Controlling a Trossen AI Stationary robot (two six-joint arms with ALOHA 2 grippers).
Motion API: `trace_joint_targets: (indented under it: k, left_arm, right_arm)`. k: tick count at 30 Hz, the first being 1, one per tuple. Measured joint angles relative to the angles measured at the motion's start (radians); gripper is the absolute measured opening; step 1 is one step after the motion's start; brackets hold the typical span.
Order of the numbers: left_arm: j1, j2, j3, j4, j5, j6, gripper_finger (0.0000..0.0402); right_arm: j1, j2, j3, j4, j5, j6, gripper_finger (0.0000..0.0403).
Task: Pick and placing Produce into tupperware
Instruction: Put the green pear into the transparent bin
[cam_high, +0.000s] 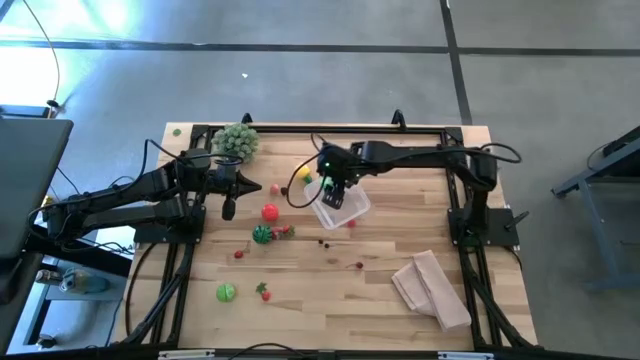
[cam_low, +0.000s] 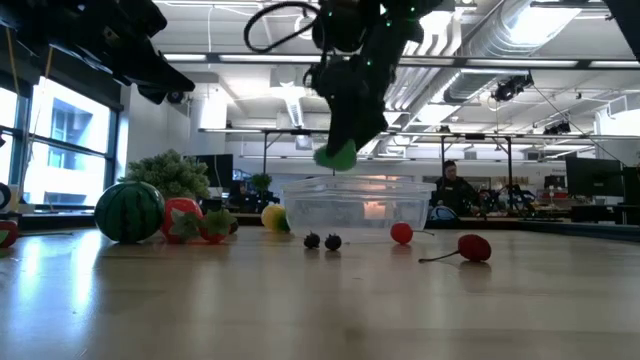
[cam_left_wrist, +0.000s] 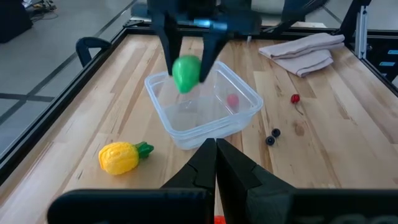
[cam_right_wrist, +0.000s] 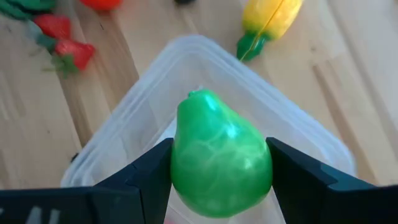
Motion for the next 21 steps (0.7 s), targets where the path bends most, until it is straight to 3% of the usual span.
trace_joint_targets:
  k: [21]
  left_arm:
    - [0.000,0.000,0.000,0.000,0.000,0.000,0.0001]
  right_arm:
    - [0.000,0.159,0.000,0.004,-0.052,-0.009,0.0214]
